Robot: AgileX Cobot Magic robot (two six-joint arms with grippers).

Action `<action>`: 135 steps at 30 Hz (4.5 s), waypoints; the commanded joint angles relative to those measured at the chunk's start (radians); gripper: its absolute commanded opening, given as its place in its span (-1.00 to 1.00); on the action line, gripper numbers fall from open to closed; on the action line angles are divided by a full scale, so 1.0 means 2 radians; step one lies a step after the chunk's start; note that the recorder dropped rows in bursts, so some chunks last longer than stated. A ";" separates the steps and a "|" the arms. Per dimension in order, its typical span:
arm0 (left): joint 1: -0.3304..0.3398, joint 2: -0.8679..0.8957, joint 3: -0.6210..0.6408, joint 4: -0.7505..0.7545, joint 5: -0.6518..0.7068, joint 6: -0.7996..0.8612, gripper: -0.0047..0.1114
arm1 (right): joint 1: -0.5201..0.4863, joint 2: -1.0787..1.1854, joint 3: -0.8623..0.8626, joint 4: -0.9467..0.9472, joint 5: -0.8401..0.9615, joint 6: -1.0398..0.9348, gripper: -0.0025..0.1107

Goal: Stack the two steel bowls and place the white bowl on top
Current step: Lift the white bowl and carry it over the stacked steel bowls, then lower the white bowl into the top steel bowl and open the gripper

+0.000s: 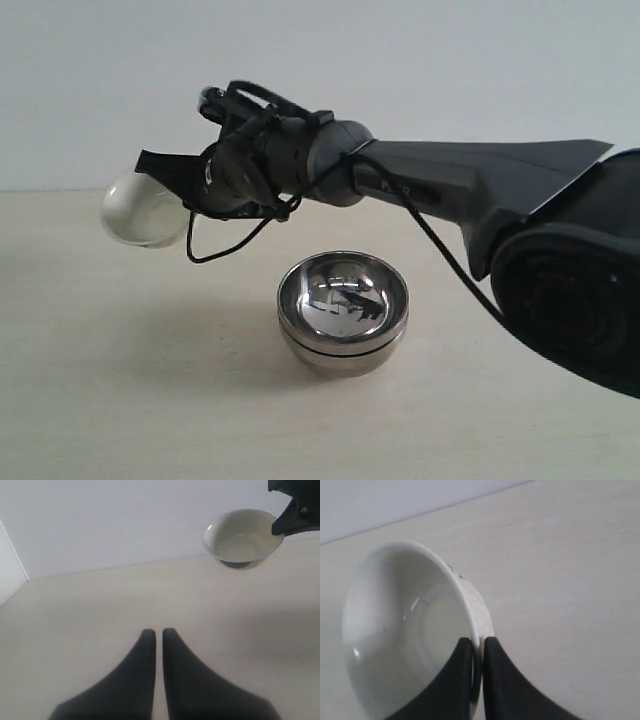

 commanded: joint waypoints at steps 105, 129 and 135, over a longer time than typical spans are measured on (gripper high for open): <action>0.001 -0.002 0.002 -0.003 -0.003 -0.005 -0.85 | -0.173 -0.342 0.507 0.466 -0.031 -0.449 -0.96; 0.001 -0.002 0.002 -0.003 -0.003 -0.005 -0.85 | -0.173 -0.342 0.507 0.466 -0.015 -0.440 -0.93; 0.001 -0.002 0.002 -0.003 -0.003 -0.005 -0.85 | -0.173 -0.342 0.507 0.466 -0.007 -0.440 -0.04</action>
